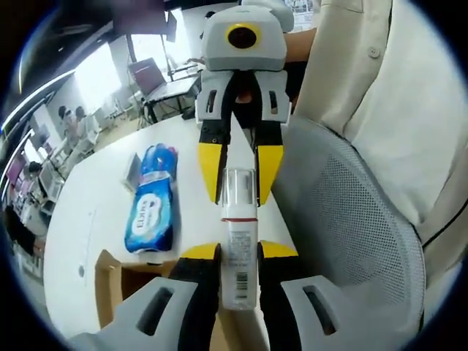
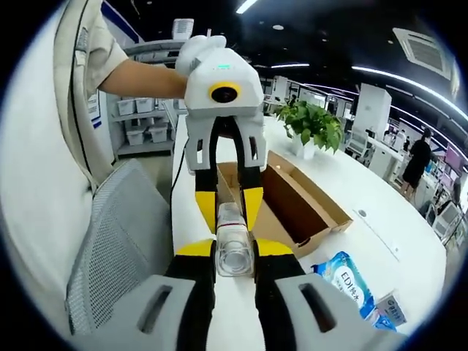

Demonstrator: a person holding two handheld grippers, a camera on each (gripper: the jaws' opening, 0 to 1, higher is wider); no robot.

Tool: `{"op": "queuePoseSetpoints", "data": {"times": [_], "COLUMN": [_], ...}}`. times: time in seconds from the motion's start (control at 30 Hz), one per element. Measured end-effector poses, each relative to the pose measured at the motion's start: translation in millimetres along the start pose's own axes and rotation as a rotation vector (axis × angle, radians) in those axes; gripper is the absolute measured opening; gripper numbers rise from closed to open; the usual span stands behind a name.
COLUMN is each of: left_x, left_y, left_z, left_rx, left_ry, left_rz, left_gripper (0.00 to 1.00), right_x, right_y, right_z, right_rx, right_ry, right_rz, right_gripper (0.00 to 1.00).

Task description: Operate the shoe box by opening the lid, removing the specified soft item, and placing it in the target area until the item is outside and the box remains undamaged.

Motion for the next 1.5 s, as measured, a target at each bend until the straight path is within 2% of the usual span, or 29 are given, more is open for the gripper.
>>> {"op": "queuePoseSetpoints", "data": {"times": [0.3,0.43,0.63,0.9,1.0,1.17,1.3,1.5], "left_x": [0.3,3.0,11.0,27.4,32.5,42.5,50.3,56.9], "left_y": [3.0,2.9,-1.1,-10.3,-14.3,-26.4,-35.1,-48.6], "left_z": [0.6,-4.9,-10.2,-17.4,-18.4,-27.8,-31.7,-31.5], "left_rx": [-0.012,-0.049,-0.088,-0.169,-0.195,-0.298,-0.355,-0.433], "left_ry": [-0.014,-0.040,-0.082,-0.234,-0.263,-0.382,-0.434,-0.507], "left_rz": [0.010,0.014,0.013,0.011,0.015,0.035,0.028,0.032], "left_gripper": [0.18,0.26,0.29,0.41,0.45,0.52,0.60,0.65], "right_x": [0.5,4.2,8.8,8.9,8.4,9.4,8.4,12.6], "right_y": [-2.6,-3.3,-6.5,-15.7,-22.4,-36.0,-46.6,-62.8], "right_z": [1.3,2.0,6.2,21.4,29.1,45.2,59.5,85.3], "right_rx": [-0.016,-0.029,-0.040,-0.051,-0.054,-0.058,-0.058,-0.052], "right_ry": [0.014,0.012,0.013,0.000,-0.007,-0.021,-0.030,-0.035], "right_rz": [-0.028,-0.055,-0.085,-0.131,-0.152,-0.199,-0.225,-0.282], "right_gripper": [0.16,0.16,0.16,0.16,0.16,0.16,0.16,0.16]}}
Point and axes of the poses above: the point that each gripper's makers call its tool centre point, and the gripper's own axes: y roughly forward along the fingers, z roughly to its right, x roughly out of its underside, the point moved 4 cm from there along -y, roughly backward along the fingers, and after that the axes turned 15 degrees about -x, right-handed, at the moved point
